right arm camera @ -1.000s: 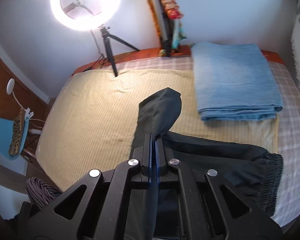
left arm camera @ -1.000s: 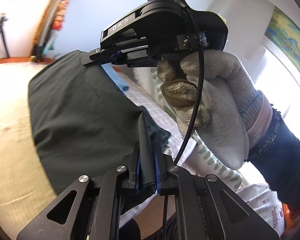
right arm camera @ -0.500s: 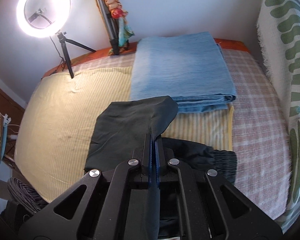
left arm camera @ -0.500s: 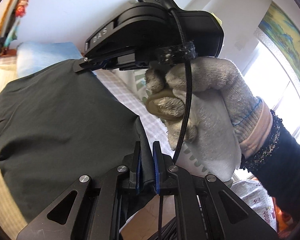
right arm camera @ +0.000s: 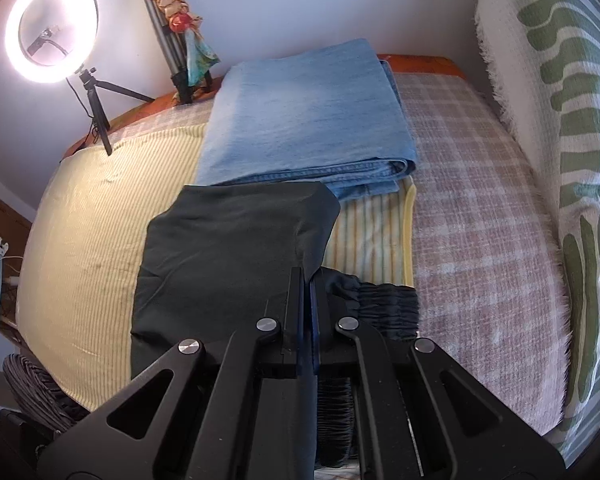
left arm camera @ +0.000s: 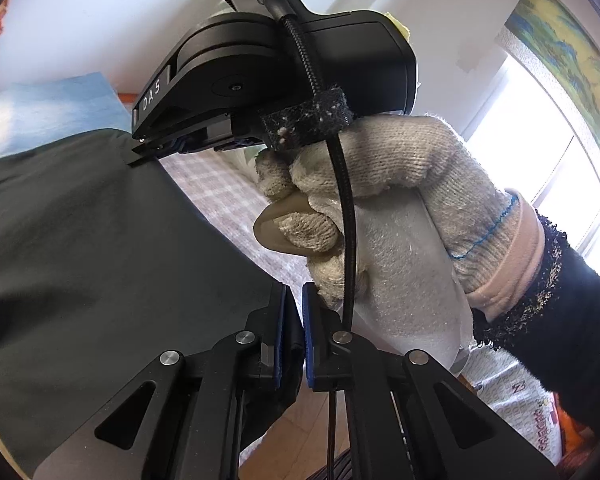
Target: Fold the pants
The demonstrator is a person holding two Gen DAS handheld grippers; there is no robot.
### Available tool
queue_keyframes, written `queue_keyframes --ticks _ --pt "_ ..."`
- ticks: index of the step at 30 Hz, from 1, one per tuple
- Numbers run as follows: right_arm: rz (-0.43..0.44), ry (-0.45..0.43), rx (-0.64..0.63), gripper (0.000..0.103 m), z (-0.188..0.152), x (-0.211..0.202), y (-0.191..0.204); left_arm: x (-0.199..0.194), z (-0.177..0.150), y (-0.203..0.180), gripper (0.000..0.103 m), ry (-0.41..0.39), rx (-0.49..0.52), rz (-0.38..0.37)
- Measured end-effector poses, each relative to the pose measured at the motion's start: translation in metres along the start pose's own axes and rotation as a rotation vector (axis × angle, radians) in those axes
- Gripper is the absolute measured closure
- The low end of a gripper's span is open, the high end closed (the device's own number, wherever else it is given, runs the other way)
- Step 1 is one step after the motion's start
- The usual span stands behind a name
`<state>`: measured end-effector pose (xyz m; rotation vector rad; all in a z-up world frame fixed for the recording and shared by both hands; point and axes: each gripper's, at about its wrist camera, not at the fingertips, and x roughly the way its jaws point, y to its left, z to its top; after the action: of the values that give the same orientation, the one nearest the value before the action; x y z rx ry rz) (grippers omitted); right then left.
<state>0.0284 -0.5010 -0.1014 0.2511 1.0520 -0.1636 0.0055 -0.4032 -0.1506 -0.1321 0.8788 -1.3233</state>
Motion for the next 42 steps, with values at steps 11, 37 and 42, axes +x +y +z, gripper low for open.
queue_keyframes --ticks 11,37,42 --pt "-0.020 0.014 0.070 0.100 -0.021 0.010 -0.042 0.016 0.009 -0.014 0.094 0.094 0.041 -0.013" --pt "0.073 -0.072 -0.038 0.080 0.000 -0.016 0.009 -0.131 -0.081 0.076 0.074 0.001 -0.308 0.234" --pt "0.155 -0.014 -0.184 0.072 0.008 0.005 0.087 -0.117 -0.085 0.073 0.074 -0.020 -0.355 0.198"
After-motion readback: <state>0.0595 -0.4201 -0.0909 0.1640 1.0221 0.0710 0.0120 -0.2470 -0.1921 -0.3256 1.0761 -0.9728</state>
